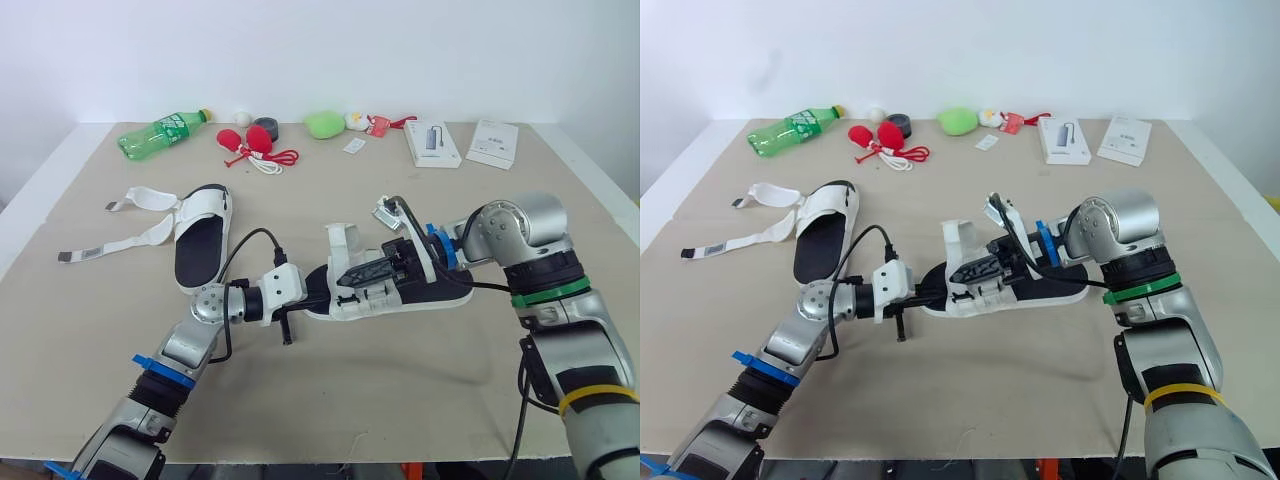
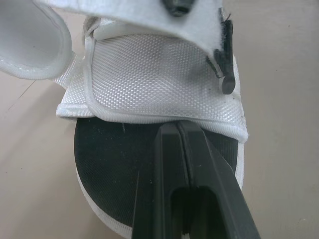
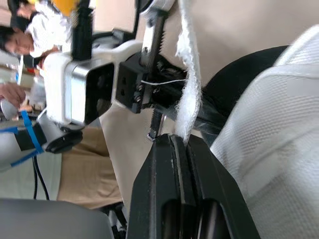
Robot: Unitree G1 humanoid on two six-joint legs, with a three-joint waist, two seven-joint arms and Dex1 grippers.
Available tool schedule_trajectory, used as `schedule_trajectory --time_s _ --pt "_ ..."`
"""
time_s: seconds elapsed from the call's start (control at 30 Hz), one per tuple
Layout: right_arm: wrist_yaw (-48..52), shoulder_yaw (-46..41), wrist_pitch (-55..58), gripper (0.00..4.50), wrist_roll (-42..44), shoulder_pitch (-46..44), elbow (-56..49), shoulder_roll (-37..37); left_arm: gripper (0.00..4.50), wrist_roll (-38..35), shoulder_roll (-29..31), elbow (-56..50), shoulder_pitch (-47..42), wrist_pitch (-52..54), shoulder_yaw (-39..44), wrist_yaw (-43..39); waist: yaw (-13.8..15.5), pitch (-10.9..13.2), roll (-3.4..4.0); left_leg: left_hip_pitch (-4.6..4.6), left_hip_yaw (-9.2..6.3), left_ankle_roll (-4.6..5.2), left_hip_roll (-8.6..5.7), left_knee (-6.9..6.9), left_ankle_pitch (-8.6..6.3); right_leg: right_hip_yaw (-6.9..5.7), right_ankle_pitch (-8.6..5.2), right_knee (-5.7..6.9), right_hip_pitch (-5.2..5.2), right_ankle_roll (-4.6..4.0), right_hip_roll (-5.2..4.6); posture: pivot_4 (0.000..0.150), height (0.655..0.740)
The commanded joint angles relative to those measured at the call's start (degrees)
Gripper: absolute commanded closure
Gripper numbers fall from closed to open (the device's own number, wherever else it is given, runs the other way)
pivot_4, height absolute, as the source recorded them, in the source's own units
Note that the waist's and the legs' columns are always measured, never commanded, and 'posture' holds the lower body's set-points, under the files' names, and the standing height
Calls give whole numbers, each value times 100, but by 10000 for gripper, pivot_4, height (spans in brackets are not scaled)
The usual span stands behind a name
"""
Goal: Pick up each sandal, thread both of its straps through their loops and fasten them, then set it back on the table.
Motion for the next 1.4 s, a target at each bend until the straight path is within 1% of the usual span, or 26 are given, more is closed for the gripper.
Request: schedule_trajectory --time_s 0.03,0.2,0.57,0.87,1.1,1.17,1.2,1.23,1.27,1.3,1.33,1.4 --pt "-145 -101 35 44418 -103 -96 151 -12 45000 177 0 103 106 52 -197 -23 0 0 0 0 0 0 0 0 0 0 0 0 0 0 0 1500 7400" --pt "-164 29 -131 44418 -197 -6 103 -73 45000 189 9 79 133 54 -204 -16 0 0 0 0 0 0 0 0 0 0 -1 0 0 1 0 1500 7400" --pt "51 475 -642 44418 -331 208 -535 -290 45000 224 3 133 109 28 -205 14 1 -1 0 0 0 0 0 0 0 0 -2 -1 1 -1 0 1500 7400" --pt "291 794 -1154 44418 -471 425 -1150 -583 45000 255 -33 222 71 -24 -223 54 12 -1 0 0 0 -1 0 -1 -1 0 -1 -18 8 -1 -2 1500 7400" --pt "399 808 -1499 44418 -492 699 -1862 -730 45000 279 -17 227 85 -21 -229 73 14 -1 -1 -2 0 -2 0 -2 -2 -1 6 -41 17 4 -3 1500 7400" --pt "449 793 -1614 37949 -491 795 -2022 -771 45000 269 -9 217 96 -23 -235 70 14 -1 -1 -2 0 -3 0 -3 -2 -1 6 -43 18 4 -3 1500 7400" --pt "449 764 -1647 35549 -487 821 -2084 -779 45000 266 -4 219 95 -24 -239 65 12 -1 -1 -2 0 -3 0 -3 -2 -1 6 -44 18 4 -3 1500 7400" --pt "445 705 -1654 31818 -460 831 -2125 -765 45000 265 -2 226 91 -26 -242 60 11 -1 -1 -2 0 -4 0 -3 -3 -1 6 -45 17 4 -3 1500 7400" --pt "444 665 -1659 27160 -443 837 -2154 -755 45000 264 0 231 88 -28 -243 57 11 -1 -1 -2 0 -4 0 -4 -3 -1 6 -44 17 4 -3 1500 7400" --pt "413 589 -1669 21277 -434 797 -2154 -721 45000 262 -1 235 82 -29 -243 54 11 -1 -1 -2 0 -4 0 -4 -3 -2 6 -45 17 4 -3 1500 7400" --pt "382 510 -1661 19117 -419 717 -2114 -675 45000 261 -2 239 75 -29 -242 52 11 -1 -1 -2 0 -4 0 -4 -3 -2 6 -44 17 4 -3 1500 7400" --pt "315 390 -1649 19117 -411 555 -1980 -585 45000 261 -5 256 58 -35 -241 48 9 -1 -1 -2 0 -4 0 -4 -3 -1 8 -45 17 2 -3 1500 7400"
